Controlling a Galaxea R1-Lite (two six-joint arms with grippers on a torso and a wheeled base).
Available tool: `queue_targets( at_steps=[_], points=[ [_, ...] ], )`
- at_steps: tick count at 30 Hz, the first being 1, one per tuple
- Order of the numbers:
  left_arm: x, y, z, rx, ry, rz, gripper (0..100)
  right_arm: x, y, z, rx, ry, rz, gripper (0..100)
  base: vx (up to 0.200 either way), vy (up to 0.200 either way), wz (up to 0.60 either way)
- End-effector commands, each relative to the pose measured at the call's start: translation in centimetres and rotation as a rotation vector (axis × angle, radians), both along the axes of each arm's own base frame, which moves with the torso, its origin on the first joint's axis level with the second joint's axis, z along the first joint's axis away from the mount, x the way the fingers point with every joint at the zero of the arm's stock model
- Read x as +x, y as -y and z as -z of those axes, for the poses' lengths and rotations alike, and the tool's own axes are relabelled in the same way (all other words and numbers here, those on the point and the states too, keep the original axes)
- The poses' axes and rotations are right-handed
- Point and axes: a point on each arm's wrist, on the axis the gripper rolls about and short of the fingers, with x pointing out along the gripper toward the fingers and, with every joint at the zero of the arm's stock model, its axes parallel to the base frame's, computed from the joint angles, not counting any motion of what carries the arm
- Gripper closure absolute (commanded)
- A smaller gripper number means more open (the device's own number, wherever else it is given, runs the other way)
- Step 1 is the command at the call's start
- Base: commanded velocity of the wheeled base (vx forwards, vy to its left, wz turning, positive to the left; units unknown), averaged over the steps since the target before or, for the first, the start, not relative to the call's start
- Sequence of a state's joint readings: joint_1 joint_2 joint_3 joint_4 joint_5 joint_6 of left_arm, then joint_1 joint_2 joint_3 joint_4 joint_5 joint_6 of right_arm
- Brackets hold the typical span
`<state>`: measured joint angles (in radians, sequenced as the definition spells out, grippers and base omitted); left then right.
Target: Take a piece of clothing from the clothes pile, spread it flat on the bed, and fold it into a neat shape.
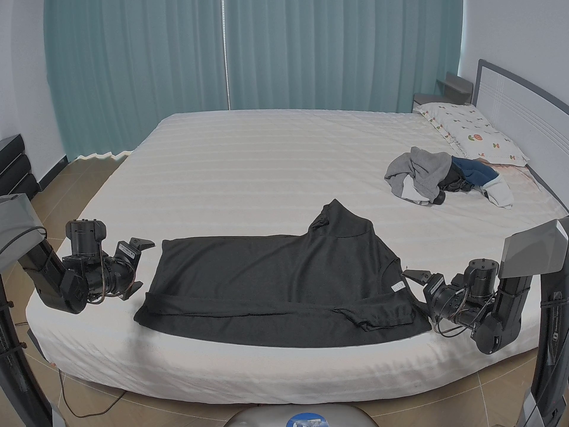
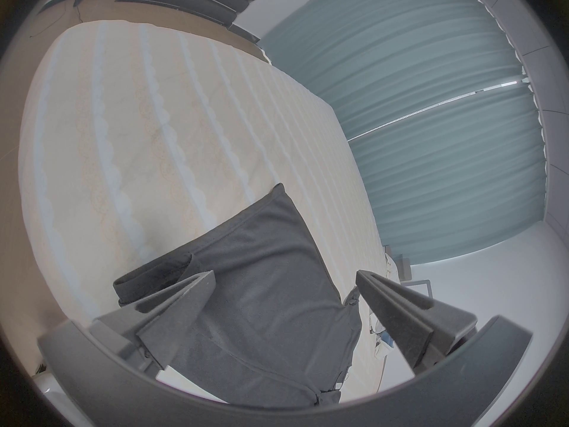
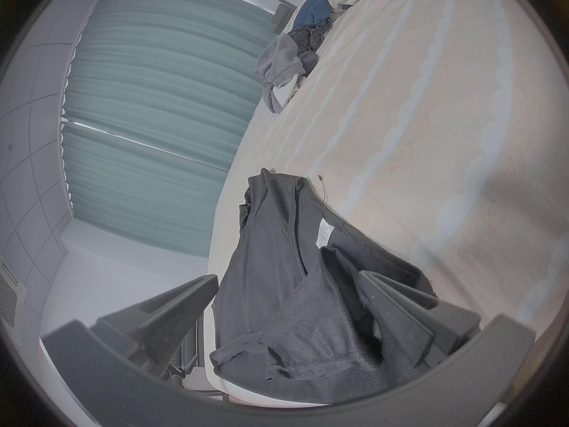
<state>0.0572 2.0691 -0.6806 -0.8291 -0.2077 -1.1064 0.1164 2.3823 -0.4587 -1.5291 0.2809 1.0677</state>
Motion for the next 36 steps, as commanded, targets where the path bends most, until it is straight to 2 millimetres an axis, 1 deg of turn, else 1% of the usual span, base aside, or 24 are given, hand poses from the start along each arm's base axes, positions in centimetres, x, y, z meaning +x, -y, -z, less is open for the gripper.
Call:
queue_targets(
  at_steps=[1, 8, 15, 17, 18, 20, 23, 31, 36],
  points=[
    [-0.1, 0.1, -0.1, 0.001, 0.001, 0.002, 0, 0.0, 0.0, 0.0, 0.001, 0.0, -0.001, 0, 0.0, 0.0, 0.0],
    [0.1, -0.1, 0.2, -0.011, -0.007, -0.006, 0, 0.0, 0.0, 0.0, 0.0, -0.001, 0.0, 0, 0.0, 0.0, 0.0],
    [-0.2, 0.0, -0.1, -0.014, -0.004, 0.023, 0, -0.1, 0.0, 0.1, 0.0, -0.003, 0.0, 0, 0.2, -0.2, 0.0],
    [-0.5, 0.1, 0.2, 0.004, -0.014, 0.038, 0, -0.1, 0.0, 0.1, -0.002, -0.004, -0.001, 0, 0.2, -0.2, 0.0],
    [-0.5, 0.1, 0.2, 0.008, -0.013, 0.04, 0, -0.1, 0.0, 0.1, -0.002, -0.004, -0.001, 0, 0.0, 0.0, 0.0],
    [-1.2, 0.3, 1.2, 0.099, -0.04, 0.108, 0, -0.1, 0.0, 0.1, -0.007, -0.001, -0.003, 0, 0.0, 0.0, 0.0],
    [-2.2, 0.4, 1.9, 0.157, -0.07, 0.158, 0, -0.1, 0.0, 0.1, -0.008, -0.001, -0.005, 0, 0.0, 0.0, 0.0],
    [-3.2, 1.1, 2.5, 0.219, -0.119, 0.219, 0, -0.1, 0.0, 0.1, -0.009, -0.002, -0.005, 0, 0.0, 0.0, 0.0],
    [-4.0, 2.2, 3.1, 0.237, -0.175, 0.278, 0, -0.1, 0.0, 0.1, -0.009, -0.002, -0.005, 0, 0.0, 0.0, 0.0]
  ],
)
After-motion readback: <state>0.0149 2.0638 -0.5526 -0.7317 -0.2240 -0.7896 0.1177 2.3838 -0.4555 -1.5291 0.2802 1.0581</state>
